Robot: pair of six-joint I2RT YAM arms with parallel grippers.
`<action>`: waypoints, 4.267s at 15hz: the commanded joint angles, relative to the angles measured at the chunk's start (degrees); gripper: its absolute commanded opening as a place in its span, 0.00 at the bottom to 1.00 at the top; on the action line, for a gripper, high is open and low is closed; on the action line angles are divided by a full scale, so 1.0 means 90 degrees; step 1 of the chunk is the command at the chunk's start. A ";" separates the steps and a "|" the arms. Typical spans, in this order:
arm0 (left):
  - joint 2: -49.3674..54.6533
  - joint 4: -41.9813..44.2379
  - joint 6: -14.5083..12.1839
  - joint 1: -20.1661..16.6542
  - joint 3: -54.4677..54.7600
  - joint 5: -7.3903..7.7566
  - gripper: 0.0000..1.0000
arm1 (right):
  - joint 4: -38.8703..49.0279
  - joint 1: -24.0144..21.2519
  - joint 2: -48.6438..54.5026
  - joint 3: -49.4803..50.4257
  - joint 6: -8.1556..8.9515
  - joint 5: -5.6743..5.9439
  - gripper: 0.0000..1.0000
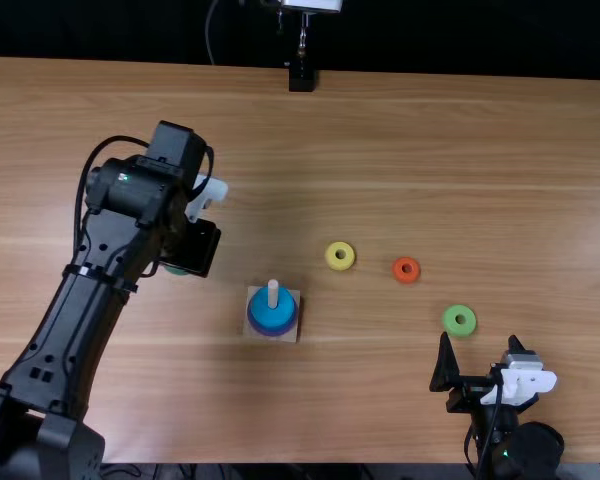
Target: Build the Hanoi tower: stack the rings onto the peg from bottom to top in this color order: purple, dark blue, light blue, dark green, light green, yellow, orange.
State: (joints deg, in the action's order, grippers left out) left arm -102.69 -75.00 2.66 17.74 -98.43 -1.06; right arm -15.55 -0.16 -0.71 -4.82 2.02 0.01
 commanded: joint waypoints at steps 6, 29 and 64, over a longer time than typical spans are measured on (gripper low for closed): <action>0.0346 -0.0362 0.1451 0.1037 -0.1163 0.0153 0.00 | -0.0447 -0.0089 0.0079 0.0448 0.0033 0.0069 1.00; -0.0250 -0.0573 0.2096 0.2092 -0.1475 0.0329 0.00 | -0.0447 -0.0089 0.0079 0.0448 0.0033 0.0069 1.00; 0.0239 -0.0327 0.2189 0.1125 -0.1114 0.0950 1.00 | -0.0447 -0.0089 0.0079 0.0448 0.0033 0.0069 1.00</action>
State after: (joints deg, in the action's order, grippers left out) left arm -104.05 -77.56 22.55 29.21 -106.19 6.85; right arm -15.53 -0.16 -0.71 -4.80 2.02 0.03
